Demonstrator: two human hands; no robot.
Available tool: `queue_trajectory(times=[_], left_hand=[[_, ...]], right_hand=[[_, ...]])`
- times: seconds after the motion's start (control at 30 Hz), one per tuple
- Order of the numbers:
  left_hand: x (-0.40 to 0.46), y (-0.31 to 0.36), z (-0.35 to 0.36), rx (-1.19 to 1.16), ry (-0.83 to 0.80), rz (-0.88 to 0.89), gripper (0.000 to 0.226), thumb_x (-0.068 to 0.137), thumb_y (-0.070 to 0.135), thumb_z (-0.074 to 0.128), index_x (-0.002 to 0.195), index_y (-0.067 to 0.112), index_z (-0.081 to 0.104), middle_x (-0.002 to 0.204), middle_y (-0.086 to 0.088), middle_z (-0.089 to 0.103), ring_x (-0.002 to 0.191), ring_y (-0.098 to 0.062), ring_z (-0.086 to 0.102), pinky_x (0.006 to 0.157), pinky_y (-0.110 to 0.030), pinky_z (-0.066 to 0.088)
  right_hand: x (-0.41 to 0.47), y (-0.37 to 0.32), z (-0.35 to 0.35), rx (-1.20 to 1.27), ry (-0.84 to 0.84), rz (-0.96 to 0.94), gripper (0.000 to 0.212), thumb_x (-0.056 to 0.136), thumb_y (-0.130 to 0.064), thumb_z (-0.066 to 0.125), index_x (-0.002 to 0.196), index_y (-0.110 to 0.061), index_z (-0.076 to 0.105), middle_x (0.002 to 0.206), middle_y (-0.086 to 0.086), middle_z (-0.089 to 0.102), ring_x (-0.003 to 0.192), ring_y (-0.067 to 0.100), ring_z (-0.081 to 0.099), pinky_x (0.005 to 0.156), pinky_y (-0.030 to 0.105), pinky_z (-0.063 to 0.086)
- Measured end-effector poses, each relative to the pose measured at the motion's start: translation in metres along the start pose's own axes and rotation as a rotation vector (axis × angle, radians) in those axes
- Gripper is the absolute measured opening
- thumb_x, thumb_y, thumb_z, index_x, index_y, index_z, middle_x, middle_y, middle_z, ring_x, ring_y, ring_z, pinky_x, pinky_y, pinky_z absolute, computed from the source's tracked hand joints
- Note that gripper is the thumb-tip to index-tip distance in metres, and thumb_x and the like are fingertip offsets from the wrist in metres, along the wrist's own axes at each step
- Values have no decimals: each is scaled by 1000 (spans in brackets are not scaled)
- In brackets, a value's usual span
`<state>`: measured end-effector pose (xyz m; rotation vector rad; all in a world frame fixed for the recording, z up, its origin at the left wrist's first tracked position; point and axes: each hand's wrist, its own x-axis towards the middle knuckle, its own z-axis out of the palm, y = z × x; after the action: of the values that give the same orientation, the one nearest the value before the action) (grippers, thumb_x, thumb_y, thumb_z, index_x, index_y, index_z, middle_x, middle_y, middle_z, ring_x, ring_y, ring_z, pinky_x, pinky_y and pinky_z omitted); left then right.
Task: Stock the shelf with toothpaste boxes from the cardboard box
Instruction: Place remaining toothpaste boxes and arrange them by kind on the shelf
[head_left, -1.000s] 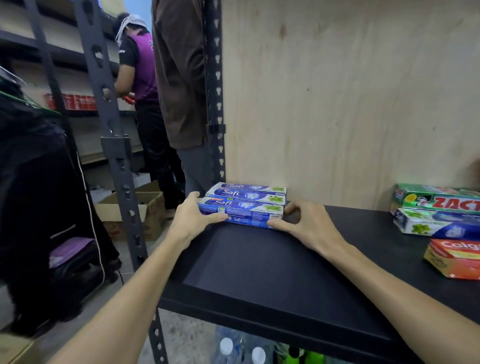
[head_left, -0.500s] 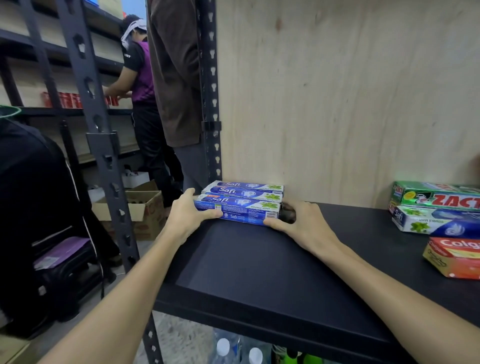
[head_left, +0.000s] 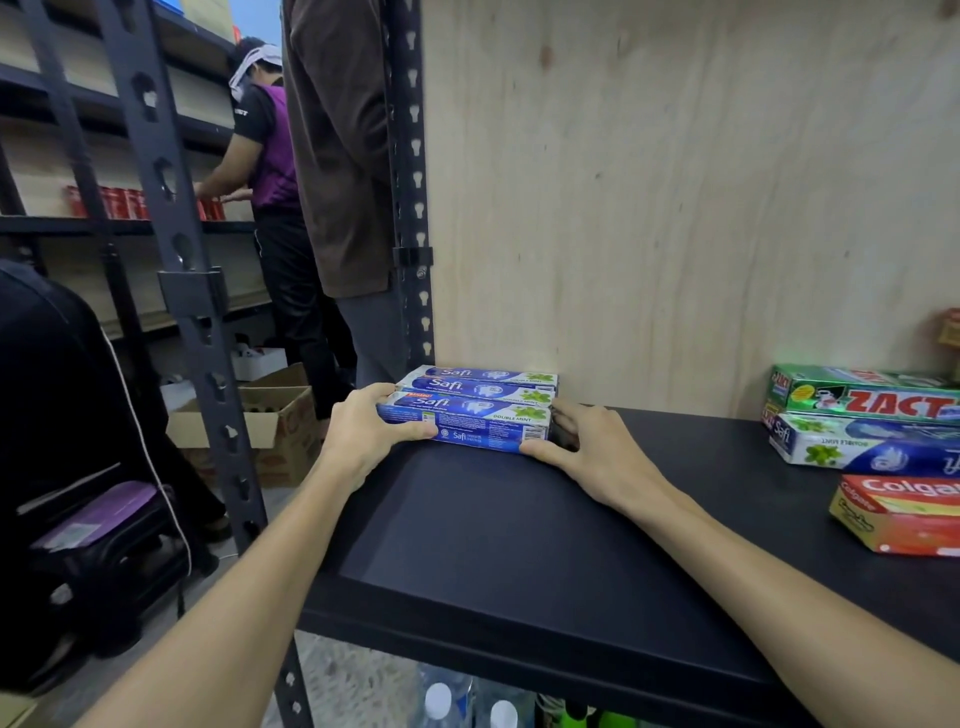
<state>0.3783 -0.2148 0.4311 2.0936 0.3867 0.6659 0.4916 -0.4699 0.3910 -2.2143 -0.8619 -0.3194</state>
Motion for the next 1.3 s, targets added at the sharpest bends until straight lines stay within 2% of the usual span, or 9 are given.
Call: queue_trajectory(times=[0.13, 0.23, 0.4, 0.53, 0.73, 0.8, 0.97, 1.13, 1.3], left_hand=[[0, 0, 0, 14, 6, -1, 75, 71, 30, 91, 136, 11, 59, 107, 4, 56, 80, 0, 46, 83, -25, 34], [2, -3, 0, 5, -9, 7, 88, 67, 33, 94, 143, 15, 53, 125, -2, 61, 100, -11, 49, 86, -27, 37], [8, -7, 1, -48, -38, 20, 103, 63, 33, 96, 150, 21, 43, 143, -4, 56, 110, -13, 55, 89, -26, 41], [5, -8, 0, -115, -56, 63, 113, 57, 45, 96, 153, 33, 37, 155, 0, 43, 134, -12, 45, 102, -29, 38], [-10, -1, 0, 51, -5, 160, 112, 56, 59, 92, 151, 30, 39, 153, 0, 40, 140, -15, 37, 112, -35, 34], [-21, 6, 2, 54, 50, 216, 103, 60, 59, 90, 147, 31, 43, 148, 2, 45, 140, -13, 34, 114, -36, 33], [-57, 36, 33, 130, 124, 487, 65, 78, 56, 76, 133, 30, 53, 127, 13, 55, 128, -10, 38, 109, -36, 35], [-85, 83, 107, 97, 4, 626, 41, 88, 40, 72, 125, 28, 57, 118, 13, 56, 115, -8, 46, 103, -30, 38], [-107, 138, 200, -23, -217, 576, 33, 96, 37, 62, 127, 29, 59, 123, 13, 58, 116, -5, 54, 101, -28, 44]], right_hand=[[0, 0, 2, -5, 6, 27, 66, 76, -85, 56, 132, -51, 53, 113, -16, 71, 106, 9, 62, 95, 42, 54], [-1, -1, 2, 26, 14, 69, 72, 70, -92, 56, 131, -54, 51, 121, -16, 69, 120, 12, 61, 100, 41, 53], [-2, -3, 1, 85, 19, 119, 86, 59, -97, 59, 132, -53, 51, 124, -17, 68, 126, 13, 58, 104, 41, 51], [-8, -9, -5, 117, 55, 131, 82, 63, -87, 68, 132, -43, 57, 127, -19, 68, 128, 10, 57, 109, 42, 47], [-32, -30, -22, 94, 177, 129, 70, 75, -70, 75, 130, -29, 62, 129, -6, 69, 118, 20, 59, 105, 45, 47], [-44, -34, -28, 62, 217, 127, 74, 78, -69, 73, 134, -21, 60, 132, -4, 67, 117, 21, 59, 105, 45, 47], [-83, -31, -66, -76, 257, 112, 68, 84, -69, 66, 138, -28, 58, 127, -8, 65, 112, 14, 58, 102, 38, 47], [-122, -9, -129, -392, 649, 100, 20, 94, -33, 63, 108, -22, 72, 92, -3, 75, 93, 24, 64, 90, 44, 46], [-141, 36, -189, -577, 697, 395, 19, 95, -30, 60, 98, -19, 75, 87, 12, 74, 104, 37, 59, 88, 45, 34]])
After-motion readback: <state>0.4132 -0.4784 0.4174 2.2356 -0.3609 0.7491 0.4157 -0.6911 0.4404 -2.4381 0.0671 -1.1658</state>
